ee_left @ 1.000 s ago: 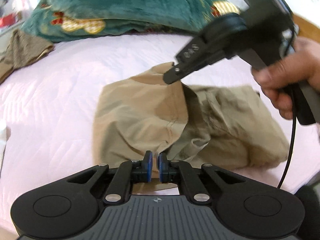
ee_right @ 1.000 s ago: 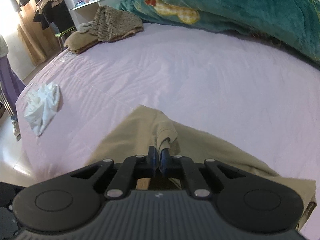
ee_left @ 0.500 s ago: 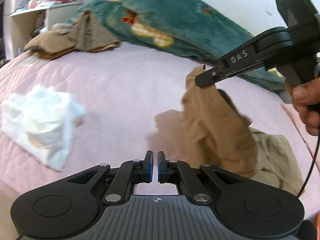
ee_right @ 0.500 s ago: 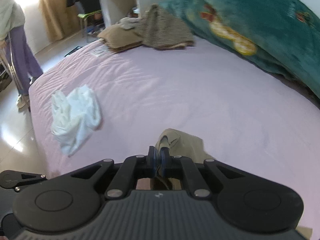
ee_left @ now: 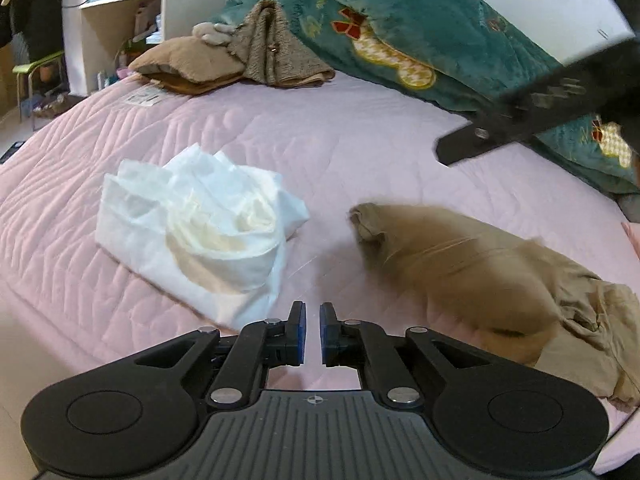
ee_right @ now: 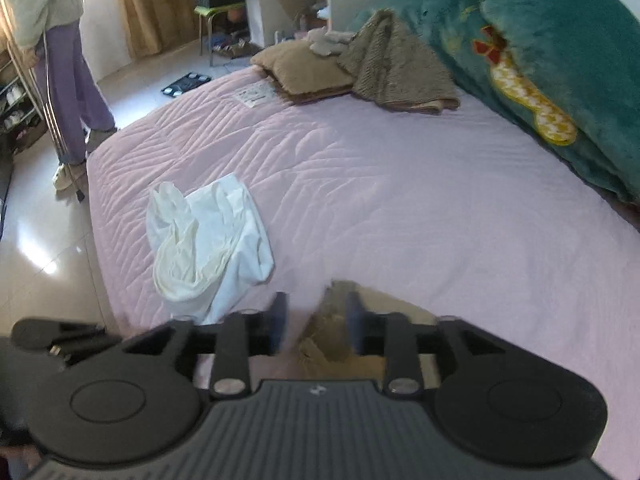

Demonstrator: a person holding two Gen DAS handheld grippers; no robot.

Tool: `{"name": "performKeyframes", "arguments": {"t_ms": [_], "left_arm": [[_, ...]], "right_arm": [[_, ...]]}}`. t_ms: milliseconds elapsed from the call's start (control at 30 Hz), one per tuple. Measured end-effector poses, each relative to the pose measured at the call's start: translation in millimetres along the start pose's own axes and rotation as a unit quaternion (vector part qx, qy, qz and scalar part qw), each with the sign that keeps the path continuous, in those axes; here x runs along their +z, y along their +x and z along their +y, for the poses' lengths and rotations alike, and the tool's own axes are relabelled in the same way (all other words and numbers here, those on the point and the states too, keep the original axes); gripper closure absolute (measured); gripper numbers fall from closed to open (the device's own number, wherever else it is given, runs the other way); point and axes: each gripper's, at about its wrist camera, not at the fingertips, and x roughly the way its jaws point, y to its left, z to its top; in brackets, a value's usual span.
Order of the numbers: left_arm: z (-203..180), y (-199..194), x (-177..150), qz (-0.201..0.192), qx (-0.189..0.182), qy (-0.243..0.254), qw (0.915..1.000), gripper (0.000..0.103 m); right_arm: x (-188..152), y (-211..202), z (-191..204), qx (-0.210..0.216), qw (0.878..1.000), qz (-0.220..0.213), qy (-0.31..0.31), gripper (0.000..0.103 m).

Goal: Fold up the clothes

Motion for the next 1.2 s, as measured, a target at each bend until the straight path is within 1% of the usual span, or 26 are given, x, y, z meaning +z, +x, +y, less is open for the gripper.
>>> {"name": "performKeyframes", "arguments": {"t_ms": [33,100,167,233,367,400,433,467,500,533,600,800,867,933,1000,1067,1100,1167,1200], "left_arm": [[-5.8,0.4,1.9,-0.002,-0.002,0.008,1.0000,0.094],[-20.4,0.7,4.8,-0.005,-0.007,0.025,0.9997,0.093],[-36.1,3.2,8.8,-0.006,-0.015,0.039,0.9991,0.091],[-52.6,6.2,12.3,-0.004,-0.022,0.057,0.9981,0.088],[-88.3,11.5,13.7,0.000,-0.039,0.107,0.9934,0.085],[-97.0,12.2,13.5,0.001,-0.044,0.120,0.9917,0.079],[-106.4,14.1,12.9,0.001,-0.048,0.138,0.9893,0.069],[-115.3,17.4,12.3,0.000,-0.048,0.157,0.9865,0.063],[-123.4,21.7,12.0,-0.002,-0.046,0.174,0.9837,0.051],[-131.3,26.6,12.4,-0.002,-0.048,0.190,0.9807,0.044],[-148.5,36.2,15.6,-0.001,-0.058,0.216,0.9746,0.044],[-214.3,60.9,35.1,-0.003,-0.095,0.266,0.9593,0.043],[-239.8,77.5,37.4,0.008,-0.099,0.276,0.9561,0.042],[-264.1,98.7,37.4,0.023,-0.094,0.280,0.9550,0.041],[-278.5,124.1,35.7,0.043,-0.073,0.275,0.9577,0.041],[-280.8,143.0,32.5,0.063,-0.058,0.262,0.9613,0.042],[-280.3,148.2,29.4,0.071,-0.057,0.256,0.9623,0.048],[-276.9,153.0,22.3,0.082,-0.058,0.243,0.9649,0.071],[-274.8,152.5,20.1,0.084,-0.058,0.236,0.9665,0.089]], "right_arm": [[-5.8,-9.4,-3.5,-0.003,1.000,-0.007,0.006,0.059],[-22.3,-28.8,-17.9,-0.009,0.999,-0.019,0.031,0.058],[-43.9,-43.4,-33.6,-0.015,0.998,-0.028,0.055,0.055],[-74.0,-52.3,-49.6,-0.021,0.996,-0.031,0.081,0.053],[-137.5,-52.5,-72.2,-0.022,0.991,-0.018,0.132,0.051],[-152.2,-54.0,-77.6,-0.020,0.990,-0.016,0.142,0.051],[-164.7,-56.3,-82.7,-0.020,0.988,-0.015,0.153,0.051],[-177.0,-58.8,-88.2,-0.020,0.986,-0.014,0.165,0.051],[-188.0,-62.0,-95.5,-0.021,0.983,-0.015,0.179,0.051],[-197.6,-65.3,-102.8,-0.023,0.981,-0.018,0.193,0.051],[-215.0,-71.0,-116.4,-0.030,0.976,-0.021,0.217,0.050],[-254.6,-86.3,-159.5,-0.069,0.961,-0.024,0.265,0.050],[-263.8,-92.6,-174.5,-0.081,0.957,-0.026,0.276,0.049],[-270.3,-96.9,-186.8,-0.089,0.956,-0.027,0.279,0.048],[-277.7,-100.4,-199.4,-0.096,0.955,-0.026,0.280,0.046],[-285.8,-103.1,-212.4,-0.102,0.954,-0.024,0.282,0.044],[-289.8,-104.4,-218.8,-0.105,0.953,-0.023,0.283,0.042],[-298.1,-105.8,-231.6,-0.113,0.951,-0.018,0.288,0.040],[-302.2,-106.1,-236.8,-0.113,0.949,-0.018,0.293,0.040]]}}
